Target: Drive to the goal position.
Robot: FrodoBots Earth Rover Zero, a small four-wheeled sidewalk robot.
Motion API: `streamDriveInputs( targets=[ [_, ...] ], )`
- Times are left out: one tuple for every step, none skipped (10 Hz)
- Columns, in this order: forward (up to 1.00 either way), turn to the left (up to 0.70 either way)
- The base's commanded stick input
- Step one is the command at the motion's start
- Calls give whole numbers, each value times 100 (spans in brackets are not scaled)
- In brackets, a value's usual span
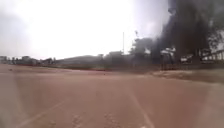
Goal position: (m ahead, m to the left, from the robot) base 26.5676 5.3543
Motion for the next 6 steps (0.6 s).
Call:
streamDriveInputs(
  targets=[
    [70,0],
    [70,0],
    [70,0],
    [70,0],
    [70,0],
    [70,0]
  ],
)
